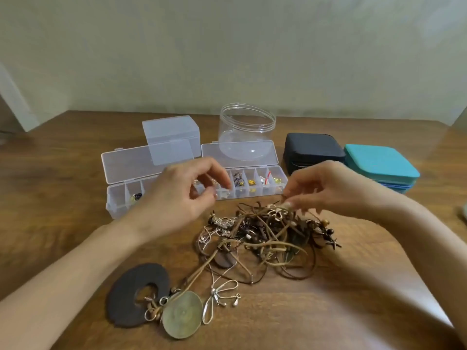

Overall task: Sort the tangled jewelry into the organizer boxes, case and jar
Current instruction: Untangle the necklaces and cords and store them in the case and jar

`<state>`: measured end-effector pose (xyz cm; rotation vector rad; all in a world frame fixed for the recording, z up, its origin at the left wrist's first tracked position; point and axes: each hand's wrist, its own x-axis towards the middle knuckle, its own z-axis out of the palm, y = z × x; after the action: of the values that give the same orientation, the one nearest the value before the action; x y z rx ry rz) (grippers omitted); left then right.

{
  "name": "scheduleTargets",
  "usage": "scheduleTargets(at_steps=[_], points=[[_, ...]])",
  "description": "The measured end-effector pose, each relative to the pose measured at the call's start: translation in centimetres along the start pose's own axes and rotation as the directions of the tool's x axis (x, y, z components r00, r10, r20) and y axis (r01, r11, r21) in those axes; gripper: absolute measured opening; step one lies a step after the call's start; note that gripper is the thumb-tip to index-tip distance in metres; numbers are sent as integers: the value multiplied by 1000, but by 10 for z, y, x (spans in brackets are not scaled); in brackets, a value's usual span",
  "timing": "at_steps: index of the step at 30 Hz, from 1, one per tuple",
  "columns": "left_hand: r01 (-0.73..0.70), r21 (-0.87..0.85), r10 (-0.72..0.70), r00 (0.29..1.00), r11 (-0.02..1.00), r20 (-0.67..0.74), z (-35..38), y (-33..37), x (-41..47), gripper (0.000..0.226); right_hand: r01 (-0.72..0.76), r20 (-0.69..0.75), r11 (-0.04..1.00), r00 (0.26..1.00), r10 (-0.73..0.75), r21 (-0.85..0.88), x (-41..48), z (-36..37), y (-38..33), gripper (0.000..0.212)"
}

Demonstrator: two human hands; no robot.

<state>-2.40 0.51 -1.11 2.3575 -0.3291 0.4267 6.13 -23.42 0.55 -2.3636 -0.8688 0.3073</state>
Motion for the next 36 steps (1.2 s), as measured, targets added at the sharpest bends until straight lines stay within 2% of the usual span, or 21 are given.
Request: scheduleTargets(at_steps=[2,3,5,7,9,11,15,17,19,23,25,27,29,32,34,36], points=[[-49,212,31,996,976,86,0,-10,3,16,108,-196,994,974,-111,-28,0,5,-3,10],[-88,286,40,985,954,167,2,-14,3,12,173,-239,985,957,-166,7,0,9,-6,14],[-136,338,41,961,931,272,7,-20,2,15,258,-164,966,954,-251,22,1,20,-14,28],[-143,321,46,956,936,291,11,-21,3,15,284,13,947,958,-286,-147,4,35,-17,40],[-139,316,41,954,938,298,13,-20,3,12,314,55,910,949,-311,-273,6,47,-18,27],[-129,291,40,955,948,294,13,-21,3,13,334,-22,910,937,-349,-245,6,45,-17,16],[-155,234,73,943,960,324,15,-22,4,29,307,-124,950,942,-311,-51,1,24,-14,16],[-162,236,71,933,958,353,16,-20,4,22,298,-113,954,949,-294,28,1,18,-13,18],[-177,241,85,934,954,347,16,-19,4,12,291,-34,954,957,-289,66,0,13,-10,19],[-196,357,86,950,913,300,7,-22,4,11,222,264,974,938,-224,36,-4,3,-5,11],[-183,425,66,959,887,274,2,-24,4,9,186,323,982,928,-186,31,-7,1,-6,11],[-168,439,79,974,883,214,0,-24,4,9,163,296,986,941,-166,37,-7,2,-8,20],[-169,338,124,981,926,151,2,-17,2,14,195,184,981,963,-195,17,-4,7,-9,20],[-282,229,212,934,931,289,13,-9,0,30,266,66,958,963,-260,-110,2,16,-7,11],[-312,264,194,899,913,393,18,-8,-1,29,251,117,952,965,-233,-175,4,21,-6,23],[-287,290,145,892,913,428,14,-11,0,25,186,183,959,972,-148,-212,3,20,-7,25]])
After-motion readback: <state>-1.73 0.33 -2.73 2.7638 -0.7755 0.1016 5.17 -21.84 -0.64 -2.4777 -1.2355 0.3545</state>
